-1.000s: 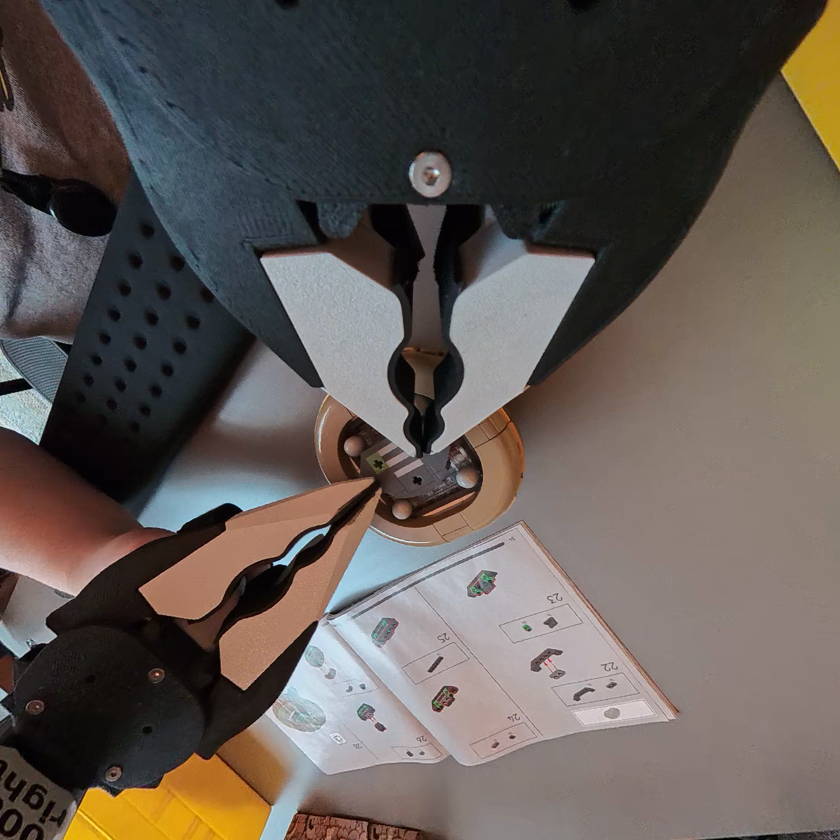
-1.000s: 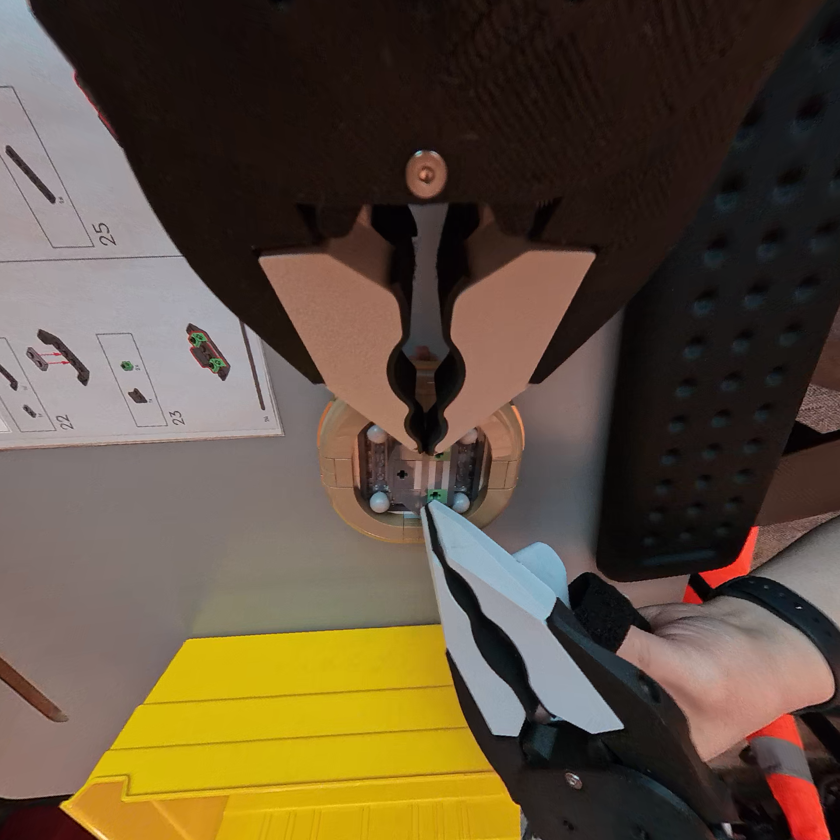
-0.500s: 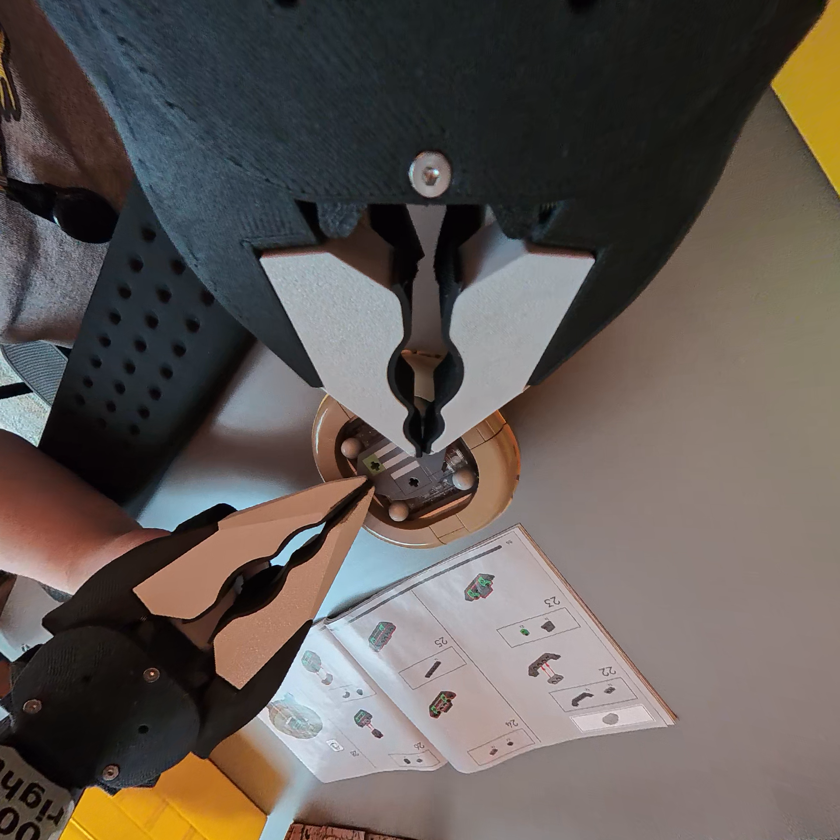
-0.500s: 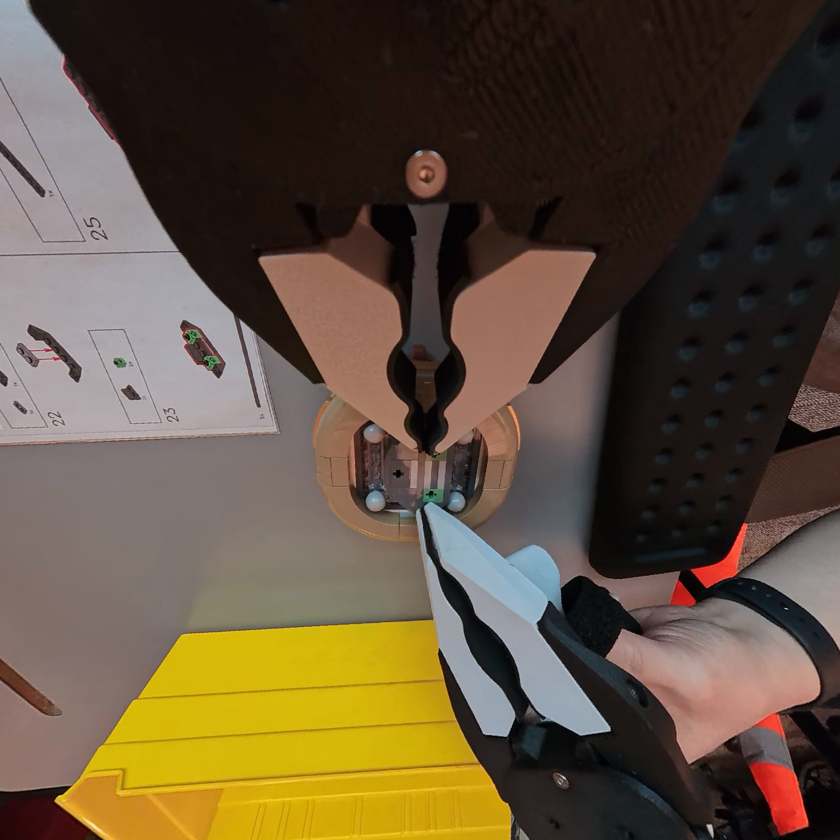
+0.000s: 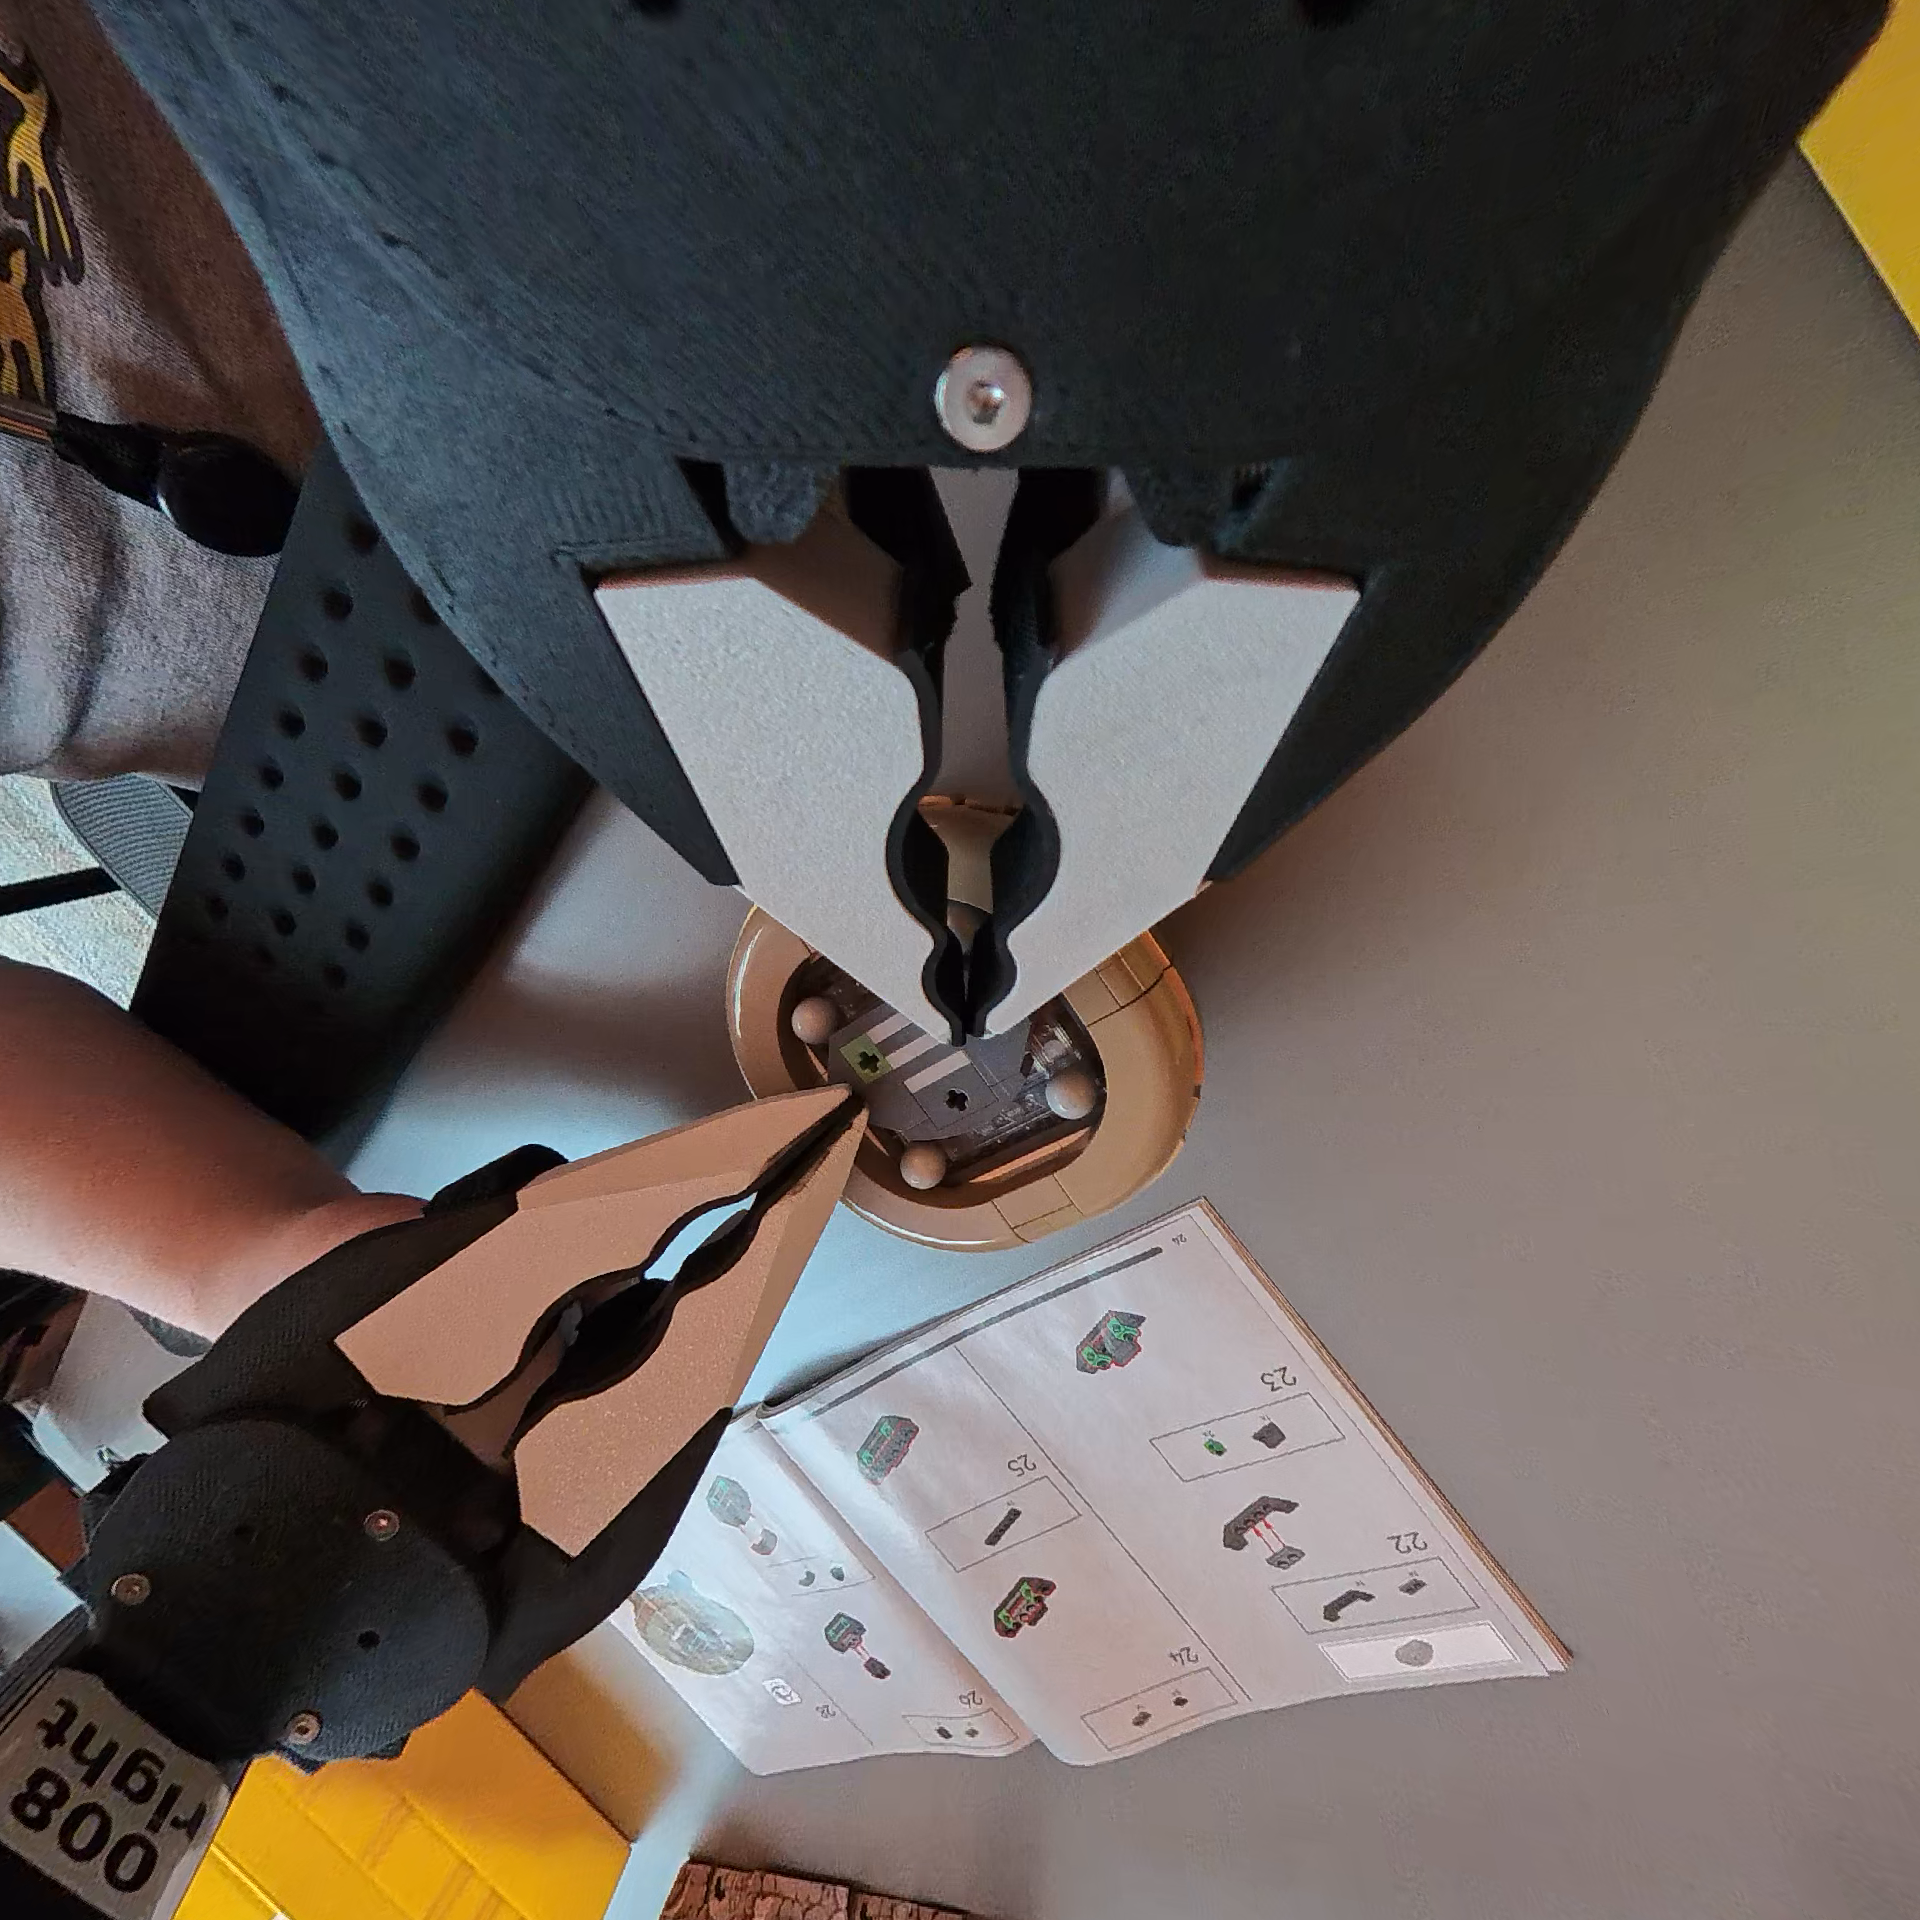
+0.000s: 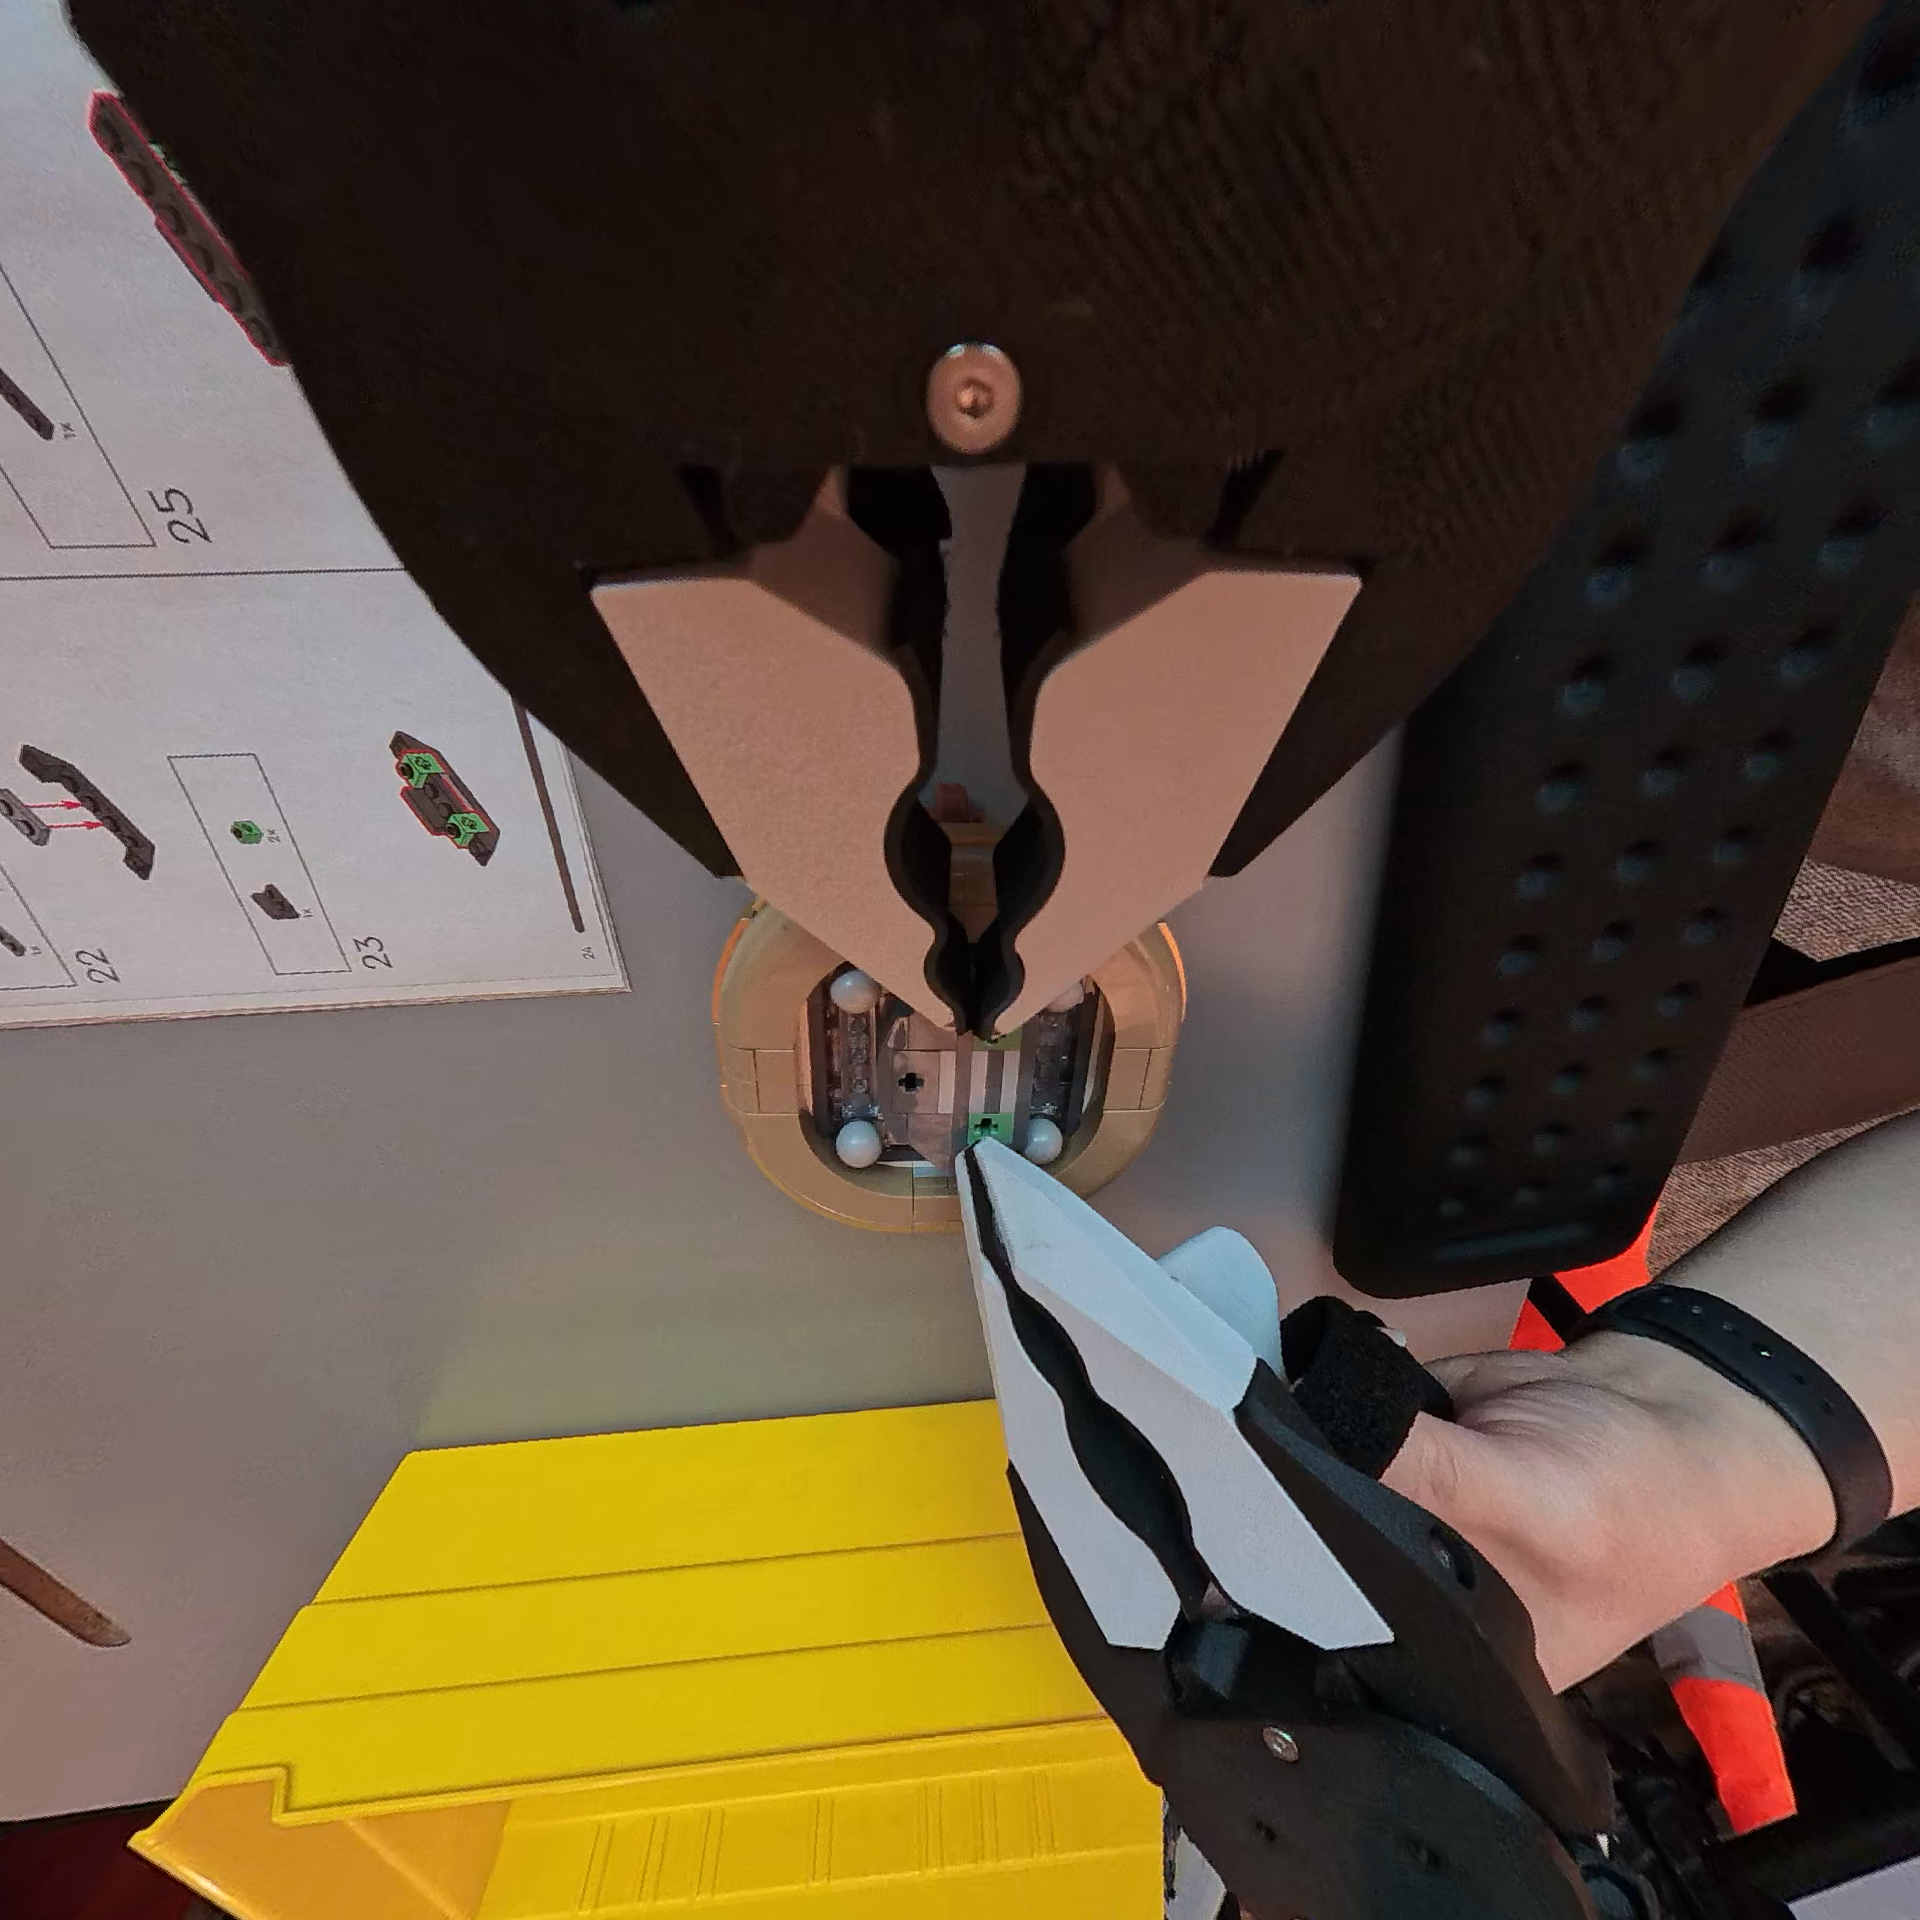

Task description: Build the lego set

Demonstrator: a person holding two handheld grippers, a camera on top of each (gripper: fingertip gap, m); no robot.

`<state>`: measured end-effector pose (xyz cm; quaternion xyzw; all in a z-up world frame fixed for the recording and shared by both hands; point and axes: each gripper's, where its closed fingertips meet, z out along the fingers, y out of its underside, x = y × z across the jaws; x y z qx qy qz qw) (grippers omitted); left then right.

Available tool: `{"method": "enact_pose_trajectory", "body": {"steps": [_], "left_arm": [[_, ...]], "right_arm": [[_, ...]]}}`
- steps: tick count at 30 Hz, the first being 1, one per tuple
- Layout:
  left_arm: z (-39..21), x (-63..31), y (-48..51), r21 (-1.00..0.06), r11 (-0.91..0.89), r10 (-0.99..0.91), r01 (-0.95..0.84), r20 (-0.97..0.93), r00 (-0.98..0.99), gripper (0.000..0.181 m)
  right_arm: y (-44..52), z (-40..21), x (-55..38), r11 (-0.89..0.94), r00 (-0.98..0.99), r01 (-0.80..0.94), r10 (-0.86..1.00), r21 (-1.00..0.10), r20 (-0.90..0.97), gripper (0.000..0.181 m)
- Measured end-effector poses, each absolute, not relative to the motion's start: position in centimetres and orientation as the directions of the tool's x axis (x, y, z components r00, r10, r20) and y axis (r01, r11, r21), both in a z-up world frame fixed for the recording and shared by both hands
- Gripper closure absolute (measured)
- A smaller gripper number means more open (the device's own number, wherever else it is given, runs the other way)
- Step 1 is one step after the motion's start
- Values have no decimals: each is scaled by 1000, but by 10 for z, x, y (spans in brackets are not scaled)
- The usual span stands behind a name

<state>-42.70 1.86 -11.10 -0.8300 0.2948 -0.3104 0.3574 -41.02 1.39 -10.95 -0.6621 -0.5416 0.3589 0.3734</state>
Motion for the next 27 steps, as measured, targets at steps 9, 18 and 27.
{"method": "enact_pose_trajectory", "body": {"steps": [9,18,27], "left_arm": [[-111,-427,19,-774,-575,-709,-266,309,634,181],[-112,-427,19,-772,-571,-712,-280,295,637,181],[-108,-423,17,-776,-590,-698,-221,354,622,181]], "right_arm": [[15,-111,-412,-143,159,474,984,-869,-76,181],[15,-112,-412,-137,163,496,985,-858,-64,181],[9,-108,-416,-151,146,447,985,-882,-95,181]]}}
